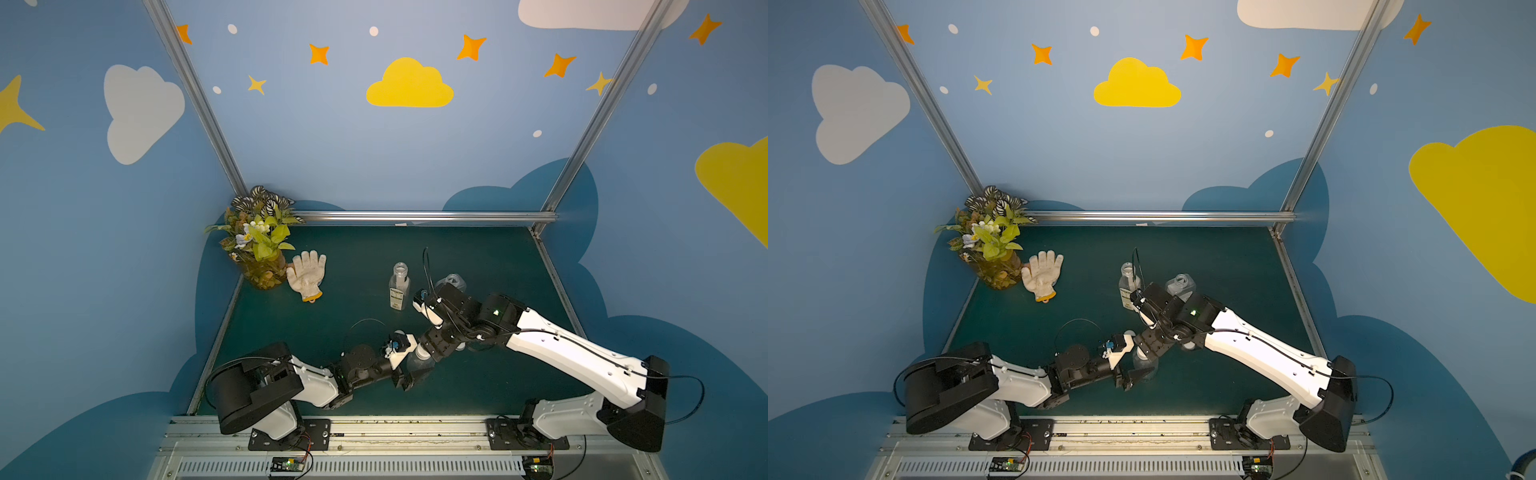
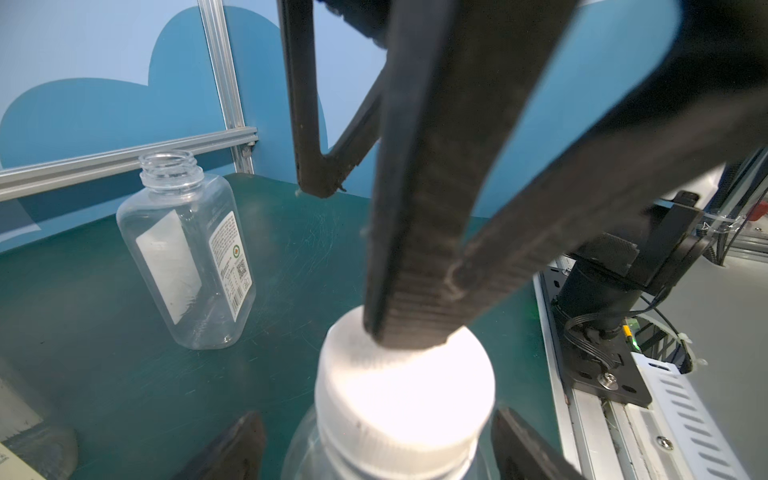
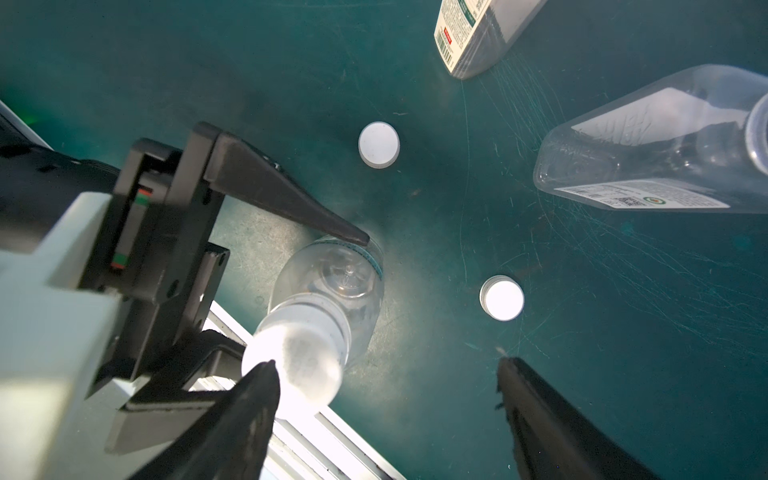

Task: Screw on the bottle caps
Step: Screw the bottle cap onto the plastic bottle.

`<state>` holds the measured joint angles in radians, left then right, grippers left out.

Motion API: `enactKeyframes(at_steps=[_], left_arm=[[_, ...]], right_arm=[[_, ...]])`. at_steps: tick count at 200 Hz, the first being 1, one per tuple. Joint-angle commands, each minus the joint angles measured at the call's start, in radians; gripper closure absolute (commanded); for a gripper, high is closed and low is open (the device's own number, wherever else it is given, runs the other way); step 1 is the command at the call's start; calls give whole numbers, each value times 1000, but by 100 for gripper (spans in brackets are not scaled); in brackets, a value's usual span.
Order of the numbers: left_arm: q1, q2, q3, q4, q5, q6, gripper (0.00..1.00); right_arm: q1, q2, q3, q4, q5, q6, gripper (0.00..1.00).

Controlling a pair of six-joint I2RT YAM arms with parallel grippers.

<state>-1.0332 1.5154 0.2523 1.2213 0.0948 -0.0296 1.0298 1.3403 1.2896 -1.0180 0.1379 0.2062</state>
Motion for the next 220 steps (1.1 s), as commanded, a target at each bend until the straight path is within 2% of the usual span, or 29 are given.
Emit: enactKeyframes(at_steps=[1, 77, 148, 220], left_arm=[[0, 15, 11, -12, -7, 7, 17], [-4, 1, 7, -39, -4, 26, 32], [-11, 1, 4, -43, 2, 37, 35], [-10, 13, -18, 1, -6, 36, 41]], right_arm=[[-4, -19, -13, -3, 11, 15, 13], [-5, -29, 2, -3, 17, 15, 13], [-13, -62, 22, 47, 12, -1, 10], [-46, 26, -95, 56, -20, 32, 8]])
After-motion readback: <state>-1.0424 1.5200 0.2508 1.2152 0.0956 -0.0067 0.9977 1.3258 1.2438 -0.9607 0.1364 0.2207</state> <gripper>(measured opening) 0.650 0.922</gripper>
